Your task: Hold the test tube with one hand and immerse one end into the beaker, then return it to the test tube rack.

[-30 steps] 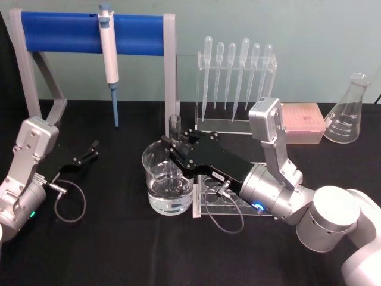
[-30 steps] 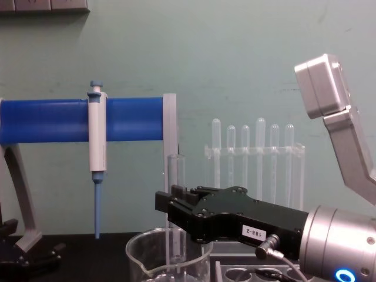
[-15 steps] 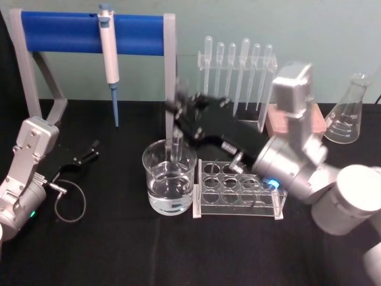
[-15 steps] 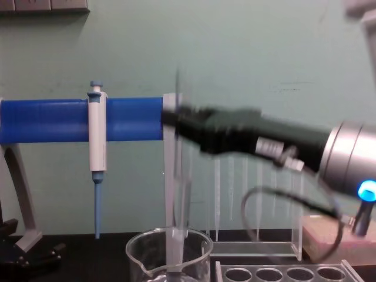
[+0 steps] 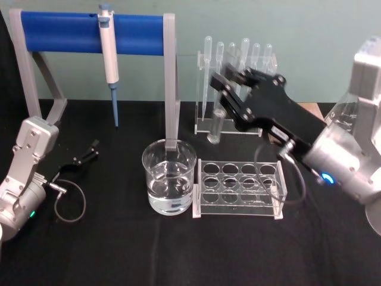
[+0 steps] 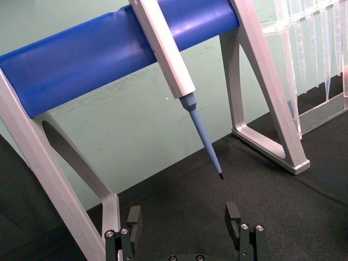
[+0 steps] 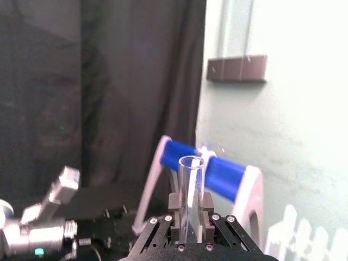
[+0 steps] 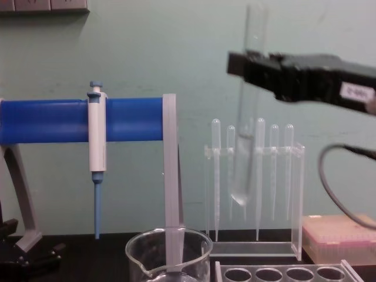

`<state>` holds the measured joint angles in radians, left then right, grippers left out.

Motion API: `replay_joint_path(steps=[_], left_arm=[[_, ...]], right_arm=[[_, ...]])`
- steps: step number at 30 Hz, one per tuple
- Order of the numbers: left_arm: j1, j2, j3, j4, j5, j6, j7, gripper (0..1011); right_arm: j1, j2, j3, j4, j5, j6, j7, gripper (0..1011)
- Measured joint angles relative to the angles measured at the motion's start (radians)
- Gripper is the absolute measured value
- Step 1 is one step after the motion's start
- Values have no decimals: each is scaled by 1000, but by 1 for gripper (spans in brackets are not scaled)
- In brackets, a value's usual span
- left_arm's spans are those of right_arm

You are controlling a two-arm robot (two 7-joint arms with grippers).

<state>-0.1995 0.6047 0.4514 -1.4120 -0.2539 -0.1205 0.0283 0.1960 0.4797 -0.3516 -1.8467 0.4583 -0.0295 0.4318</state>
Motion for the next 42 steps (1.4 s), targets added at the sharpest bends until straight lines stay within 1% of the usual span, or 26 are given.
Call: replay_joint_path(steps=[3, 5, 9, 13, 17, 18, 23, 42], left_arm=[[0, 0, 0, 0, 0, 0, 0, 1000], [0, 0, 0, 0, 0, 0, 0, 1000], [0, 0, 0, 0, 0, 0, 0, 1000], [0, 0, 0, 0, 0, 0, 0, 1000], [0, 0, 0, 0, 0, 0, 0, 1000], [0, 0, 0, 0, 0, 0, 0, 1000], [0, 0, 0, 0, 0, 0, 0, 1000], [0, 0, 0, 0, 0, 0, 0, 1000]], right_arm=[[-31, 12, 11, 4, -7, -1, -11, 224], [-43, 14, 14, 12, -9, -5, -13, 224], [-68, 11, 19, 42, -21, -17, -20, 224], [-79, 4, 20, 62, -31, -25, -21, 225], [-83, -3, 21, 81, -33, -33, -20, 224], [-84, -9, 22, 95, -35, -39, -16, 224], [-83, -19, 19, 113, -42, -41, -13, 224], [-97, -34, 13, 149, -70, -39, -9, 224]])
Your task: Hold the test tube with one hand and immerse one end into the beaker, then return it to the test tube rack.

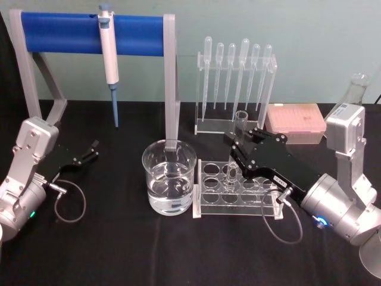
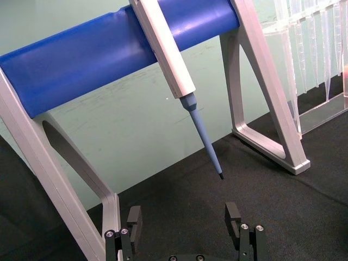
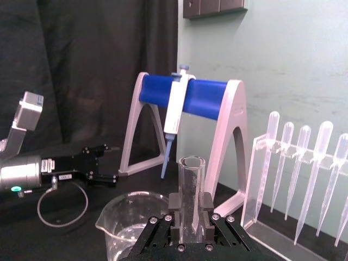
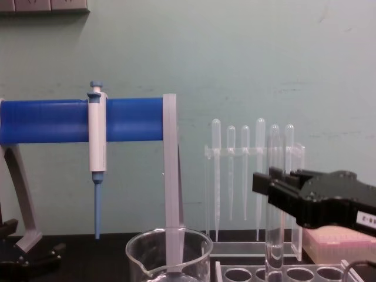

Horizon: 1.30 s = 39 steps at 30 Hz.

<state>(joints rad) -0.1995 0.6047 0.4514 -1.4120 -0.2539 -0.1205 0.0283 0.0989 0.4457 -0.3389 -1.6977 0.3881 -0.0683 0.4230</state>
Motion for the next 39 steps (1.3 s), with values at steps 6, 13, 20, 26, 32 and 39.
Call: replay_joint_path(steps=[6, 13, 20, 26, 32, 39], left_arm=[[0, 0, 0, 0, 0, 0, 0, 1000], [0, 0, 0, 0, 0, 0, 0, 1000], [0, 0, 0, 0, 0, 0, 0, 1000], [0, 0, 0, 0, 0, 0, 0, 1000], [0, 0, 0, 0, 0, 0, 0, 1000], [0, 0, 0, 0, 0, 0, 0, 1000]], right_arm=[[4, -8, -10, 36, -11, -9, 10, 224], [14, -14, -20, 74, -21, -28, 27, 224], [36, -7, -36, 94, -46, -14, 40, 224], [67, 6, -58, 92, -72, 62, 41, 241], [78, 13, -66, 78, -82, 111, 33, 384], [9, 39, -47, -14, -87, 136, -7, 628]])
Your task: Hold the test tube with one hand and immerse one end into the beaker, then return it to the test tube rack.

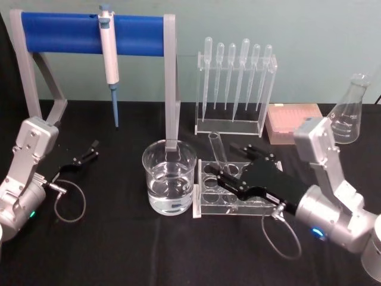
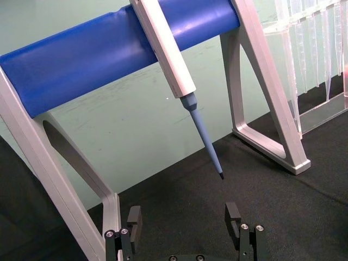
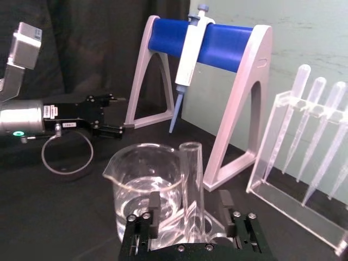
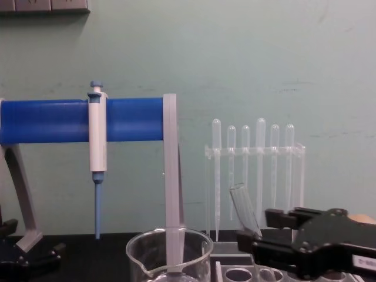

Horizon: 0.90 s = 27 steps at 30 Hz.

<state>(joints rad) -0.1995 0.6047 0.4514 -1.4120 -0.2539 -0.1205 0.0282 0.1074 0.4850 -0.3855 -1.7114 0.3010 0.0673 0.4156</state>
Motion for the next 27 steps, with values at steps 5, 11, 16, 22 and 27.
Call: replay_joint_path(steps=[5, 11, 16, 22, 27], left_arm=[[0, 0, 0, 0, 0, 0, 0, 1000], [0, 0, 0, 0, 0, 0, 0, 1000], [0, 0, 0, 0, 0, 0, 0, 1000], [0, 0, 0, 0, 0, 0, 0, 1000], [0, 0, 0, 0, 0, 0, 0, 1000]], right_arm=[[-115, 36, 50, -113, -3, 4, -50, 807], [-224, 47, 132, -168, -6, -21, -117, 943], [-281, 22, 217, -140, -16, -45, -203, 1002], [-258, -29, 266, -46, -78, -58, -309, 1002], [-203, -76, 262, 51, -151, -65, -381, 1002]])
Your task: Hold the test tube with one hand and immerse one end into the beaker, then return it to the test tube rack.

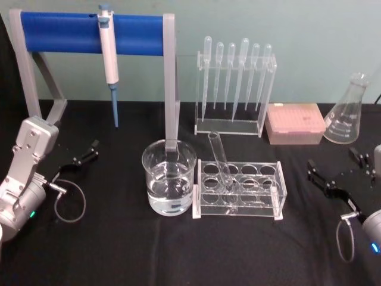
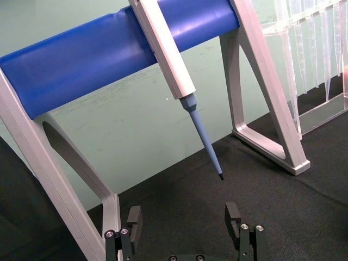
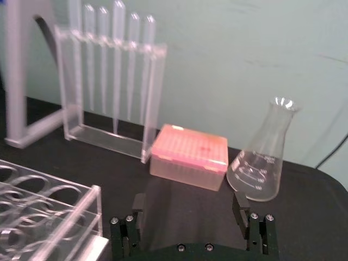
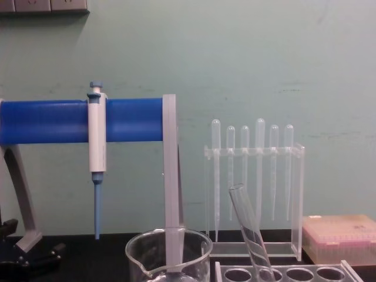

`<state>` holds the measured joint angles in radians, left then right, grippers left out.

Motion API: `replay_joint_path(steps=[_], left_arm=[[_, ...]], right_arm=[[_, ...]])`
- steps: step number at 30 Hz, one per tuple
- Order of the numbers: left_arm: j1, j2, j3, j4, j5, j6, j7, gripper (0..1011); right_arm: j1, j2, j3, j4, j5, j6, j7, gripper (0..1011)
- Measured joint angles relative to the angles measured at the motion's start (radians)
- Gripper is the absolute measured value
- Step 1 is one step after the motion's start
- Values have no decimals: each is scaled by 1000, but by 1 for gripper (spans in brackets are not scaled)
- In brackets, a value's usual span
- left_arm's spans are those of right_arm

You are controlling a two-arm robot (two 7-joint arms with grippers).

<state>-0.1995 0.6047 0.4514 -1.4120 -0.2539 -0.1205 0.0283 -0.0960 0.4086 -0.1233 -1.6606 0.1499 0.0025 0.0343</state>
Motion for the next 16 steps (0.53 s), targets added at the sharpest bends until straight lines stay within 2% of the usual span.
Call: replay_joint_path(steps=[5, 16], left_arm=[[0, 0, 0, 0, 0, 0, 0, 1000], [0, 0, 0, 0, 0, 0, 0, 1000]], right_arm=[[32, -29, -19, 61, -53, -2, -29, 1002], [28, -25, -17, 52, -45, -2, -27, 1002]])
